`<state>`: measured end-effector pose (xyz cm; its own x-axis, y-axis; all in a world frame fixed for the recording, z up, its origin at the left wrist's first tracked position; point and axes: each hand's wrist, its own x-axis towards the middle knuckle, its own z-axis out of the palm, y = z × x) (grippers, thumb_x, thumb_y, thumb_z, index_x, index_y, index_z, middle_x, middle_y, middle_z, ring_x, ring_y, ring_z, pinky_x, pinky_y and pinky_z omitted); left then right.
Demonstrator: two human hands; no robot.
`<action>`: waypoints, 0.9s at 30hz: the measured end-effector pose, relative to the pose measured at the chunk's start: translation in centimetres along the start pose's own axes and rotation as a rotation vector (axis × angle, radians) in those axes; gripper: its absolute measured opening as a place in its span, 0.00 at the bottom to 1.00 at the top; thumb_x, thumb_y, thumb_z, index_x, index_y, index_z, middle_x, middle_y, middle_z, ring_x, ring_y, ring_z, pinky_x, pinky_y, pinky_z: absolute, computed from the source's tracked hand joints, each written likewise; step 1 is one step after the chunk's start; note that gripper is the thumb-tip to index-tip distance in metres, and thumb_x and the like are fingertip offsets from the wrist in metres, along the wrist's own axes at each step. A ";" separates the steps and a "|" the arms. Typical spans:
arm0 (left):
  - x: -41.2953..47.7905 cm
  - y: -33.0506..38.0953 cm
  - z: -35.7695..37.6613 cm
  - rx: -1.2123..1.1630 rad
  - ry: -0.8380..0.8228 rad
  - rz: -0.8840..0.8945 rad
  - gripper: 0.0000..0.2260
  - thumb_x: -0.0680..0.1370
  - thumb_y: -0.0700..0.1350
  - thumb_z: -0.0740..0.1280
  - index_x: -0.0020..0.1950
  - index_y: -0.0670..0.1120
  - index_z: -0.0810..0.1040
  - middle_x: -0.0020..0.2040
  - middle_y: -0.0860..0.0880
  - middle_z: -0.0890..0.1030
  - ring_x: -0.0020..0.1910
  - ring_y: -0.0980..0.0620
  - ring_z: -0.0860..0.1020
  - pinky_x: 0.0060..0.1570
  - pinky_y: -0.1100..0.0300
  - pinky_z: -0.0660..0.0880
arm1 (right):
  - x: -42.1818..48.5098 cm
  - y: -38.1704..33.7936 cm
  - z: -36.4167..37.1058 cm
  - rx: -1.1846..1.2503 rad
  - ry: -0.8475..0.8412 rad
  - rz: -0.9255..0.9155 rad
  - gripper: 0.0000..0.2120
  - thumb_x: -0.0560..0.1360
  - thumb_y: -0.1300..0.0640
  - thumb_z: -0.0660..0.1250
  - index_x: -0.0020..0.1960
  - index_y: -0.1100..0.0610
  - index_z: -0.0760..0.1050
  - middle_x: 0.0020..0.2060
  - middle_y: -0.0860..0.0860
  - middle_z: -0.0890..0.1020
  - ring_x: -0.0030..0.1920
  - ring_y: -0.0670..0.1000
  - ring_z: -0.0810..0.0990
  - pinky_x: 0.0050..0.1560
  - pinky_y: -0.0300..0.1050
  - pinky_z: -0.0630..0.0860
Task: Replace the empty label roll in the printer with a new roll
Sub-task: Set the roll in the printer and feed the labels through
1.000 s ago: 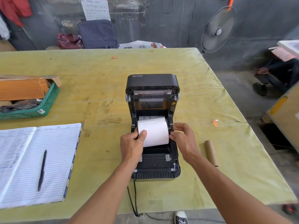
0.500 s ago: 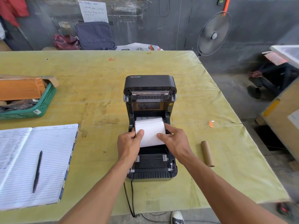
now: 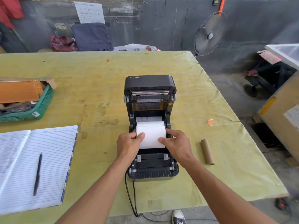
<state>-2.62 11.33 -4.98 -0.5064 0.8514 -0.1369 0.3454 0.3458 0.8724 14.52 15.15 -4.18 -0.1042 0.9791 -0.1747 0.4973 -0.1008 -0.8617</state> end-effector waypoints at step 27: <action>1.4 0.5 -1.3 0.743 -0.091 0.677 0.24 0.68 0.44 0.79 0.57 0.51 0.69 0.56 0.50 0.81 0.60 0.48 0.76 0.67 0.35 0.60 | 1.3 -2.6 -0.4 -0.887 -0.045 -0.503 0.13 0.71 0.51 0.75 0.51 0.54 0.77 0.60 0.51 0.81 0.68 0.55 0.69 0.65 0.56 0.65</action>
<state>-4.20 12.16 -4.07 0.0297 0.9758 0.2166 0.9585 -0.0893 0.2708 13.43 16.76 -2.02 -0.5003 0.8625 0.0766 0.8438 0.5055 -0.1802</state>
